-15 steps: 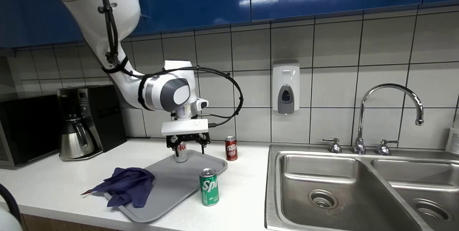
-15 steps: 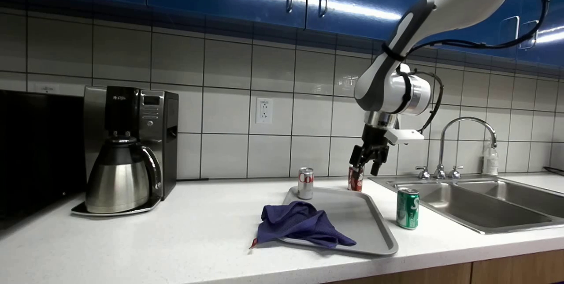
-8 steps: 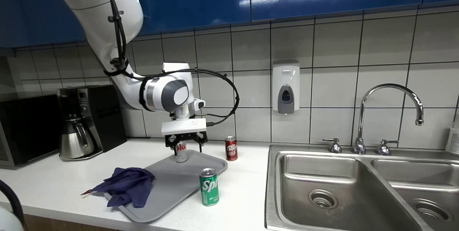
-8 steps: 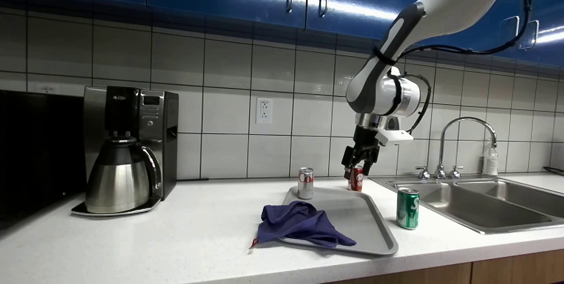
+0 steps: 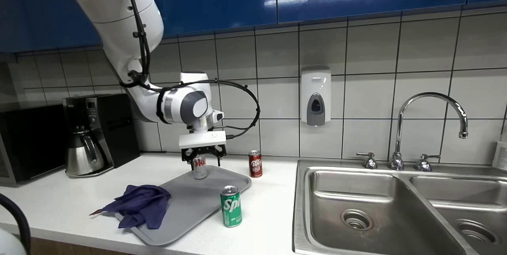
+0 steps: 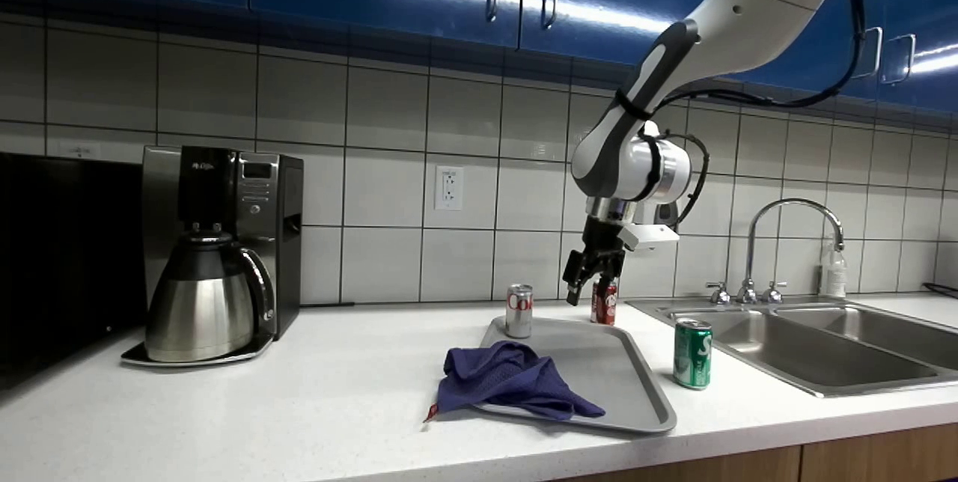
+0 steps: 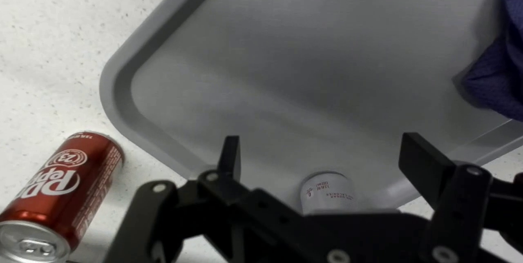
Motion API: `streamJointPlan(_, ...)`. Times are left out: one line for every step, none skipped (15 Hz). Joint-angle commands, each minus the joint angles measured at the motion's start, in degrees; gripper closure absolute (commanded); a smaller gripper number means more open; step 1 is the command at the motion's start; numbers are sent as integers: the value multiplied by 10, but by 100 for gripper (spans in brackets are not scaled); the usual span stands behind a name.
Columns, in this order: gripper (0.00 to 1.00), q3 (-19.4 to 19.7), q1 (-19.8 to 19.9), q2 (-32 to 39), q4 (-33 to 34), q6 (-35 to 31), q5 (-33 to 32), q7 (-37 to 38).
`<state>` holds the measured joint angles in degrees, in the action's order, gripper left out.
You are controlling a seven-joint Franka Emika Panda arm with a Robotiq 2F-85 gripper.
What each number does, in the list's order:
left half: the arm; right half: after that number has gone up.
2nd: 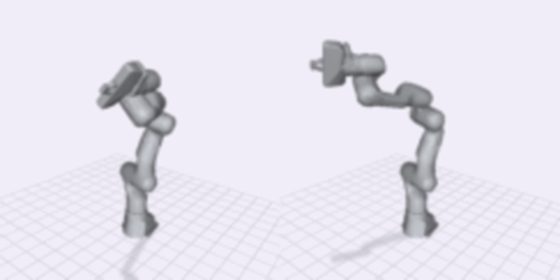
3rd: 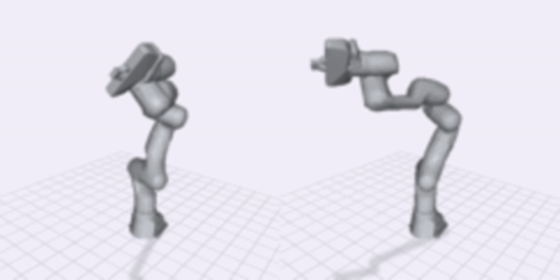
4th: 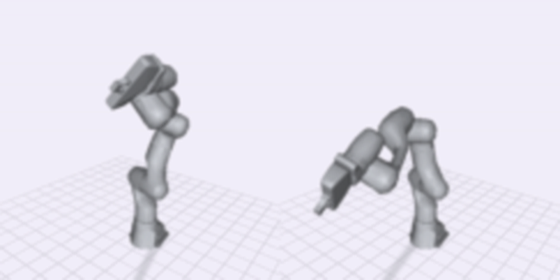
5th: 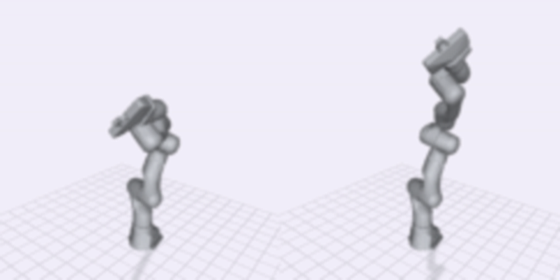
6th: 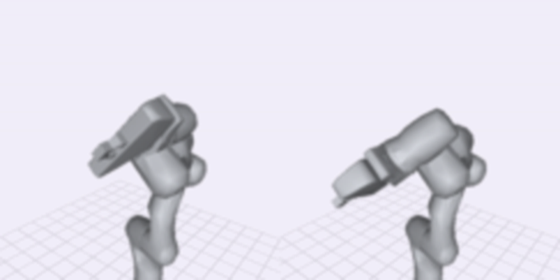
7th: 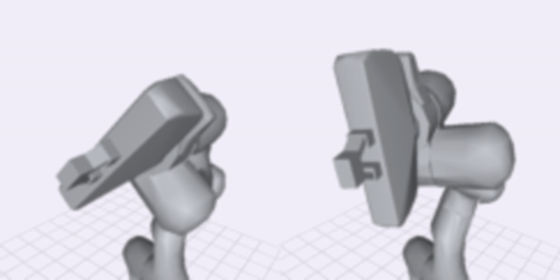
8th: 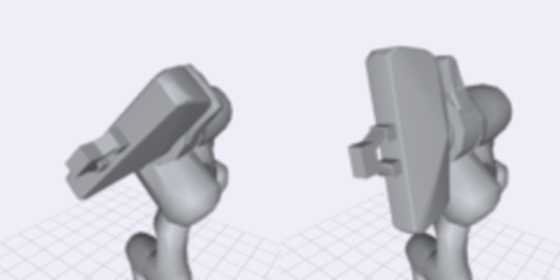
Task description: Remove the green and grey cans from the tray
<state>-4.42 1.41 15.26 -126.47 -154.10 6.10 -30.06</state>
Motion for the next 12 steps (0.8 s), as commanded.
streamJointPlan(0,-9,2,28,46,26,-27,18)
streamJointPlan(0,-11,3,34,53,27,-30,18)
streamJointPlan(0,-14,3,40,61,30,-32,17)
streamJointPlan(0,-16,4,45,67,32,-33,16)
streamJointPlan(0,-18,4,51,75,36,-34,15)
streamJointPlan(0,-21,4,57,82,39,-34,14)
streamJointPlan(0,-23,4,62,89,43,-35,13)
streamJointPlan(0,-25,4,68,96,46,-35,13)
streamJointPlan(0,-26,3,73,104,50,-37,15)
streamJointPlan(0,-27,2,79,112,54,-38,16)
streamJointPlan(0,-28,1,85,119,56,-41,17)
streamJointPlan(0,-29,0,90,126,60,-42,18)
